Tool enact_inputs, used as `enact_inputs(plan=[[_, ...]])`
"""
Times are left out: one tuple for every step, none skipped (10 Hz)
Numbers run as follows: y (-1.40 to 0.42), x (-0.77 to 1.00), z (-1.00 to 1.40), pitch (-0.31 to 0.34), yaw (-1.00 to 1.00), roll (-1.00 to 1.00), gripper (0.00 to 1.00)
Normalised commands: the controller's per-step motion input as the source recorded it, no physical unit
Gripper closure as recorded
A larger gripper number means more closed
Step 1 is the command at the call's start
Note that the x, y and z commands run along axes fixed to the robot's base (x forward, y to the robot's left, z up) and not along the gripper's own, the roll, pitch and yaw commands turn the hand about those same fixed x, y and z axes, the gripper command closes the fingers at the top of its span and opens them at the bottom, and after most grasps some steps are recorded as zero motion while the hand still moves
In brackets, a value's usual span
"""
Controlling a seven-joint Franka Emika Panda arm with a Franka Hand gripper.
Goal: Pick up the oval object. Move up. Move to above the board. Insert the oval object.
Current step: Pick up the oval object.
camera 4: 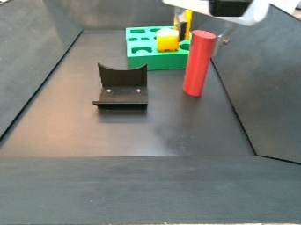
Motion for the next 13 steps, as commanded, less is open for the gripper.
enact_inputs(plan=[[-0.05, -0.28, -0.11, -0.136, -0.20, 0.09, 0.00], [-0.07, -0.21, -0.18, -0.173, -0.16, 0.05, 0.00], [-0.13, -0.04, -0.17, -0.164, -0.11, 0.02, 0.00], [-0.11, -0.03, -0.17, -0.183, -0.09, 0.00, 0.00], [-0.10, -0.08, -0.17, -0.187, -0.05, 0.00, 0.00], [-0.09, -0.07, -0.17, -0.191, -0.06, 0.00, 0.00], [-0.05, -0.09, -0.18, -0.177, -0.06, 0.02, 0.00], [-0.05, -0.04, -0.16, -0.150, -0.01, 0.02, 0.00], [0.00, 0.00, 0.00, -0.011, -0.01, 0.00, 0.00], [0.00, 0.00, 0.00, 0.000, 0.00, 0.00, 0.00], [0.00, 0.00, 0.00, 0.000, 0.00, 0.00, 1.00], [0.00, 0.00, 0.00, 0.000, 0.00, 0.00, 1.00], [0.00, 0.00, 0.00, 0.000, 0.00, 0.00, 1.00]])
